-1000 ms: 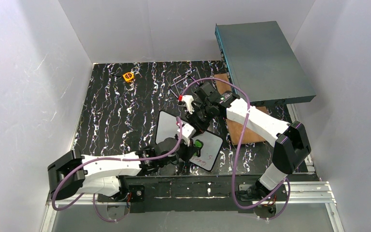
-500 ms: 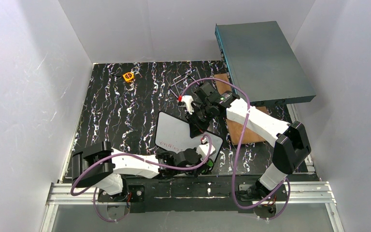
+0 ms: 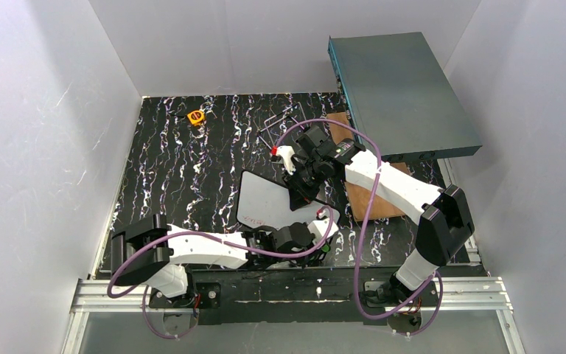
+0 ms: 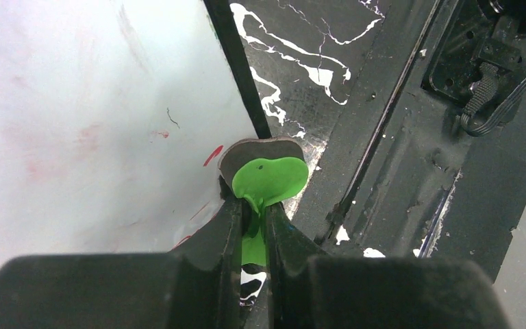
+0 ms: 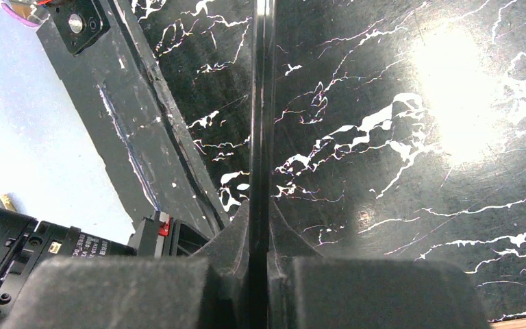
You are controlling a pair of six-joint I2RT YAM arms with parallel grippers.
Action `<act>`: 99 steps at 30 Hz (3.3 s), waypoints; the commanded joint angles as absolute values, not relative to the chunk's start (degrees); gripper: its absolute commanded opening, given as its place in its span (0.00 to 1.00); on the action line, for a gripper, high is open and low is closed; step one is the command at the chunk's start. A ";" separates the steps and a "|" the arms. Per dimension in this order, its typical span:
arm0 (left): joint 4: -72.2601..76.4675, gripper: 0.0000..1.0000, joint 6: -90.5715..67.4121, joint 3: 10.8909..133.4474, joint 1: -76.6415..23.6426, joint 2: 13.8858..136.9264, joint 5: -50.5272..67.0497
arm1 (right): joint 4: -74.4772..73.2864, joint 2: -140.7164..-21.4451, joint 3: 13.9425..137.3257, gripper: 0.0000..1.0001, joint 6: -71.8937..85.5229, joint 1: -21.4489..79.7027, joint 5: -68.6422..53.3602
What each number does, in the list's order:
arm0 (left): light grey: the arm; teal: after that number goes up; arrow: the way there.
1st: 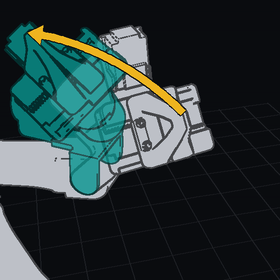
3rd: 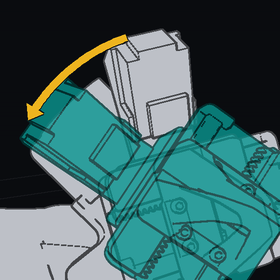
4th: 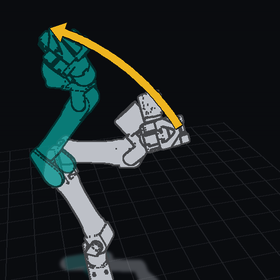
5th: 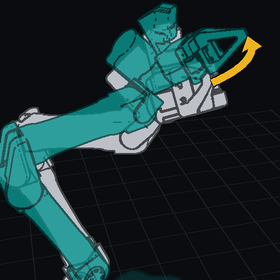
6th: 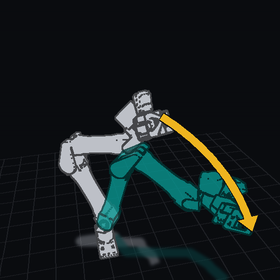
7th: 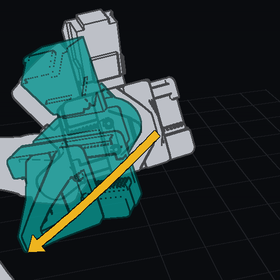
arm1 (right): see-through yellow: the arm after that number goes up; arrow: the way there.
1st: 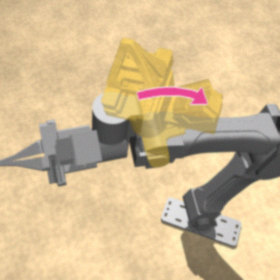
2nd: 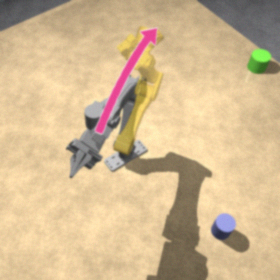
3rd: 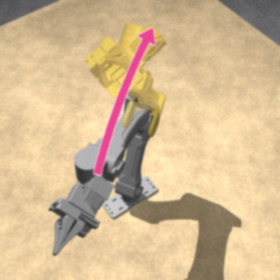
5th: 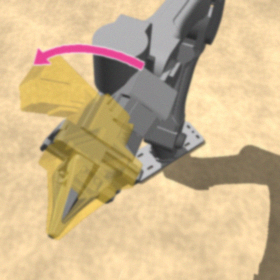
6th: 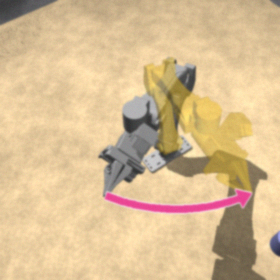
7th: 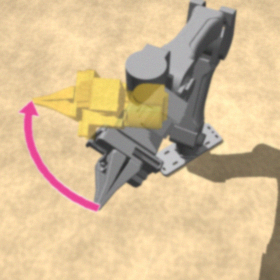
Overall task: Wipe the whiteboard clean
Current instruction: Erase the center of the board with the whiteboard.
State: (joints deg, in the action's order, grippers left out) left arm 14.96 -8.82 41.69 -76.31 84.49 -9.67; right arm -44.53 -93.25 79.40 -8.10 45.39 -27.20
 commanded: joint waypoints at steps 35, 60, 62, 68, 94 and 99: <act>19.31 0.00 -12.39 32.55 -73.12 80.88 -8.09 | -41.63 -93.69 79.62 0.01 -10.55 46.87 -27.31; 11.89 0.00 1.00 47.93 -71.18 79.31 -7.99 | -41.74 -93.19 79.67 0.01 -10.65 46.57 -26.12; 11.58 0.00 0.47 47.52 -70.62 78.60 -8.33 | -41.70 -93.04 79.52 0.01 -10.73 46.50 -26.31; 10.52 0.00 -3.30 44.10 -69.26 78.10 -6.26 | -41.62 -92.99 79.52 0.01 -10.64 46.49 -26.76; 16.49 0.00 -11.77 28.15 -57.78 62.44 -20.41 | -41.32 -92.90 79.22 0.01 -10.62 46.50 -27.07; 15.20 0.00 -13.29 25.23 -53.90 57.89 -18.84 | -41.33 -92.74 79.17 0.01 -10.67 46.49 -27.07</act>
